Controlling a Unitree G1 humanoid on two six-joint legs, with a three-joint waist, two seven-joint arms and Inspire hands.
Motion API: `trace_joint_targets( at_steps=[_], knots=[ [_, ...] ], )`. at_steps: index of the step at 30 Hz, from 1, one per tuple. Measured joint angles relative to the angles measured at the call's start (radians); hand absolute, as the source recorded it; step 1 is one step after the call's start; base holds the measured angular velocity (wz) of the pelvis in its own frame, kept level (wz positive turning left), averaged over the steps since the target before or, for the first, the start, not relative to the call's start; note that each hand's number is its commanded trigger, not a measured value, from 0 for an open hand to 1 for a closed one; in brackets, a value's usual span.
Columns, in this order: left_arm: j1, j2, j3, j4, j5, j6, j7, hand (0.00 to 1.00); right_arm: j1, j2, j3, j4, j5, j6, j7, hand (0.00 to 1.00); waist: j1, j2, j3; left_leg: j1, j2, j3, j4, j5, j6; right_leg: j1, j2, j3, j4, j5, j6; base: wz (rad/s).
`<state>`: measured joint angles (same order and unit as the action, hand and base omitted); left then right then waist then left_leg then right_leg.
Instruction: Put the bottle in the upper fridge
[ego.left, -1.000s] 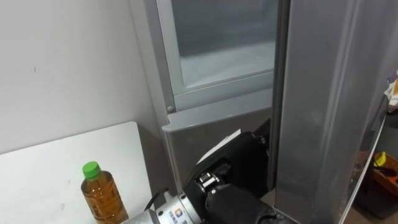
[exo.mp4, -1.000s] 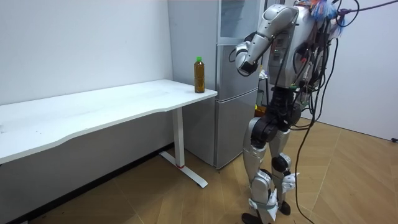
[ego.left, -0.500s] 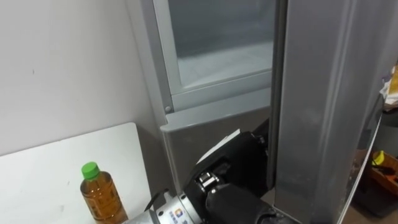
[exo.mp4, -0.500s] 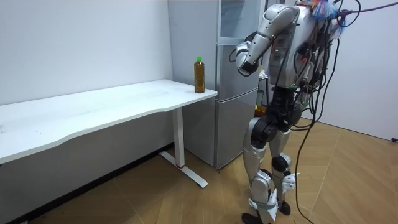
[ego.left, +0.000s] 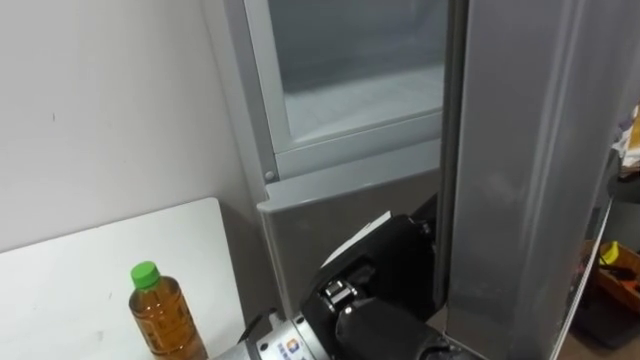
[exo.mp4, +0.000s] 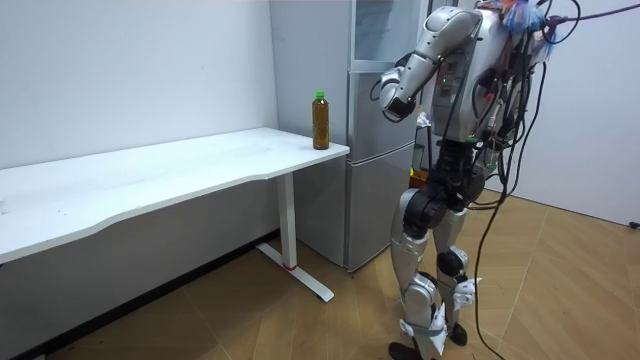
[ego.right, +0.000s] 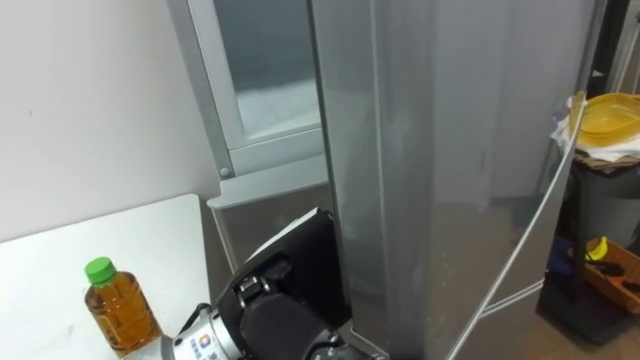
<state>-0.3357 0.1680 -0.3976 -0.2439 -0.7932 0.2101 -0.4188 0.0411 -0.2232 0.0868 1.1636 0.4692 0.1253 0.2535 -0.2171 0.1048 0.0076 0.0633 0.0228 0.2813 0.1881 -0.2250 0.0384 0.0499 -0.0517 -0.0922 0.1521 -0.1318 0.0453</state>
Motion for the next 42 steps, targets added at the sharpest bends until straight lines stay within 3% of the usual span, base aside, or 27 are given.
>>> trace_joint_targets(
  at_steps=[21, 27, 33, 42],
  knots=[
    [0.000, 0.008, -0.003, 0.002, 0.003, -0.002, 0.042, 0.00, -0.009, -0.006, 0.000, 0.005, -0.003, 0.000, -0.014, 0.00, -0.025, 0.002, -0.0007, 0.004, 0.000, 0.023, 0.001, 0.001, 0.006, -0.002, 0.000, 0.024, 0.000, 0.010, 0.005, -0.02],
    [0.000, 0.006, -0.013, 0.010, 0.000, -0.022, 0.061, 0.00, -0.009, -0.014, 0.001, 0.001, 0.000, -0.001, -0.026, 0.00, -0.027, 0.006, 0.0021, 0.002, -0.001, 0.037, 0.000, 0.002, 0.010, -0.017, 0.000, 0.036, 0.000, 0.018, 0.008, -0.06],
    [0.000, -0.016, -0.041, 0.049, 0.000, -0.068, 0.089, 0.00, -0.003, -0.016, 0.002, -0.002, 0.035, -0.001, -0.046, 0.00, -0.028, 0.006, 0.0023, 0.001, 0.000, 0.060, 0.001, -0.002, 0.018, -0.021, -0.001, 0.054, 0.000, 0.029, 0.012, -0.10],
    [0.000, -0.021, -0.040, 0.052, 0.001, -0.072, 0.133, 0.00, -0.003, -0.018, 0.008, -0.007, 0.039, -0.003, -0.056, 0.00, -0.050, 0.006, 0.0019, 0.001, 0.000, 0.093, 0.003, -0.004, 0.028, -0.034, -0.003, 0.065, 0.000, 0.046, 0.019, -0.11]
  ],
)
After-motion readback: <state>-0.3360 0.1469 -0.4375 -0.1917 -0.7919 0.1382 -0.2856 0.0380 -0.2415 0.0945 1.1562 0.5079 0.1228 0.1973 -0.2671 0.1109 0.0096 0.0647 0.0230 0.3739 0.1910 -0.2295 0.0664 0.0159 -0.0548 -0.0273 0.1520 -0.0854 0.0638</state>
